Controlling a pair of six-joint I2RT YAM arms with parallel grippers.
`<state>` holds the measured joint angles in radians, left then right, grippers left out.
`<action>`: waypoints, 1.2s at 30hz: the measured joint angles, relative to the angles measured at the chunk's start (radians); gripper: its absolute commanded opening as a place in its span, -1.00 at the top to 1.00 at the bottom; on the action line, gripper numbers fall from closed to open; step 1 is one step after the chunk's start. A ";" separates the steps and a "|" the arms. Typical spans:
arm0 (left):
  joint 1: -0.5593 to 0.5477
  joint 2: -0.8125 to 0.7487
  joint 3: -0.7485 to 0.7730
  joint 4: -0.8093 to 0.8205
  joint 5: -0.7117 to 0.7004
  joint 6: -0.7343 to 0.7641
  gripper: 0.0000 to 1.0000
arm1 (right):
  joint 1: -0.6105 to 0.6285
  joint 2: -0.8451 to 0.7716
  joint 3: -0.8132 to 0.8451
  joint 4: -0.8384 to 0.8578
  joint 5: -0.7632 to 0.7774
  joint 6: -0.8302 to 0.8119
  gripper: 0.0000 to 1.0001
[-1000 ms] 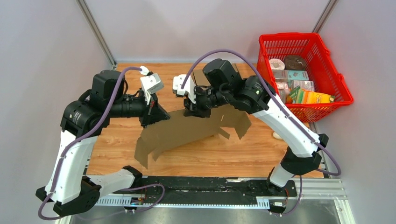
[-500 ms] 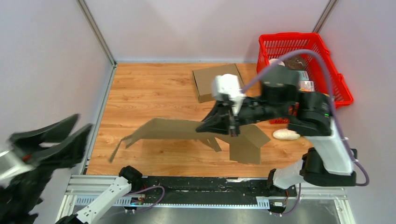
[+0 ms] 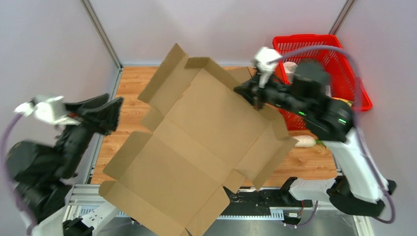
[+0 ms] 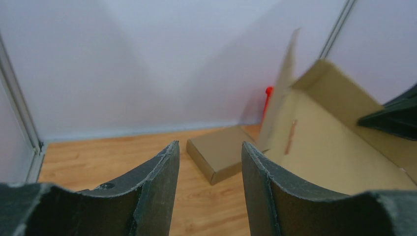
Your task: Fold the paper box
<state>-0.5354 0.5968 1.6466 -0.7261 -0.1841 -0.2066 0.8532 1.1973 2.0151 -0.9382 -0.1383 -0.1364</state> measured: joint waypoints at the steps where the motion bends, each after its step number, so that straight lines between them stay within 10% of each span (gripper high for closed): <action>1: 0.000 0.025 -0.020 0.000 0.003 -0.005 -0.14 | -0.042 0.018 -0.075 0.032 -0.014 -0.008 1.00; 12: 0.014 0.248 -0.359 0.032 0.055 -0.044 -0.13 | -0.272 0.400 -0.438 0.089 -0.106 -0.204 1.00; 18: 0.193 0.385 -0.604 0.348 0.308 -0.191 -0.15 | -0.344 0.405 -0.436 0.109 -0.225 -0.295 1.00; 36: 0.108 0.743 -0.472 0.624 0.425 0.088 -0.10 | -0.358 0.488 -0.309 0.032 -0.367 -0.398 1.00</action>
<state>-0.4274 1.3399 1.1748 -0.1020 0.2413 -0.1188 0.4950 1.6855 1.7061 -0.9058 -0.5056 -0.5346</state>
